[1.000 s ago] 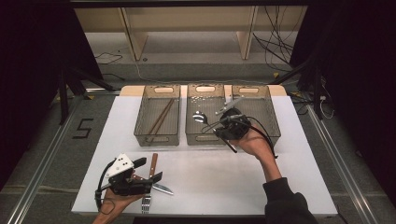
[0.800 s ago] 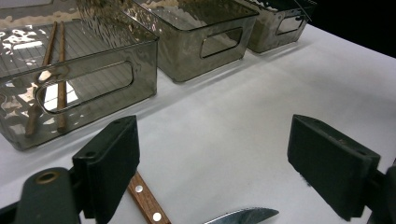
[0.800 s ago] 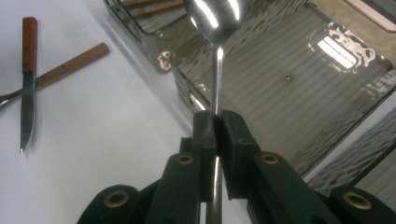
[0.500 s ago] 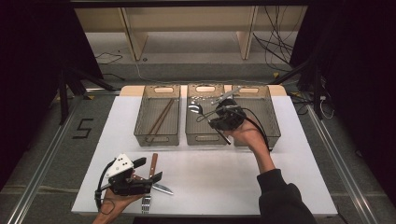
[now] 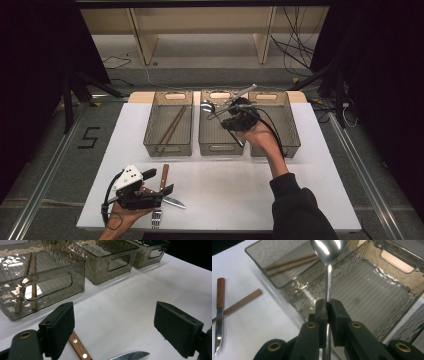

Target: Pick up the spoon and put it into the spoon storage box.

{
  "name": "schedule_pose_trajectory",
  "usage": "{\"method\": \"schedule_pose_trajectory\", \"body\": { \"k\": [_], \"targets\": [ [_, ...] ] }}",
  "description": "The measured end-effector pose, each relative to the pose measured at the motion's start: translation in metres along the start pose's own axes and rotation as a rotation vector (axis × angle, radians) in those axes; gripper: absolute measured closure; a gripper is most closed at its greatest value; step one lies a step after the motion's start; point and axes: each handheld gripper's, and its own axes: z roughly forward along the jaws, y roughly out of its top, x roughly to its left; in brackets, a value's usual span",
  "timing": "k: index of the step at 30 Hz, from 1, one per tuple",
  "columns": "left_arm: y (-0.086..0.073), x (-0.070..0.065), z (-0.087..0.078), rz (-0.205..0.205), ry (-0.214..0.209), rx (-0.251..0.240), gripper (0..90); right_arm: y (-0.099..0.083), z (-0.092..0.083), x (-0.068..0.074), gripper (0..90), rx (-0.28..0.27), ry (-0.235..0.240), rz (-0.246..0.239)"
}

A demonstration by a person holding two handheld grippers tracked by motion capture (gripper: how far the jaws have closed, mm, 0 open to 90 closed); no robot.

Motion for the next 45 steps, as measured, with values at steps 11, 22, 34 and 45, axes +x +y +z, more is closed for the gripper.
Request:
{"method": "schedule_pose_trajectory", "body": {
  "k": [11,22,34,45],
  "targets": [
    [0.000,0.000,0.000,0.000,-0.001,-0.001,16.4,0.008,0.008,-0.011,85.5,-0.021,-0.026,0.055],
    [0.000,0.000,-0.001,0.001,-0.003,-0.001,16.4,0.010,0.020,-0.020,85.5,-0.028,-0.042,0.094],
    [0.000,0.000,-0.001,-0.002,-0.003,-0.006,16.3,0.012,0.030,-0.028,85.4,-0.037,-0.060,0.136],
    [0.000,0.000,-0.001,-0.003,-0.004,-0.007,16.4,0.010,0.041,-0.035,85.4,-0.015,-0.078,0.164]
  ]
}}
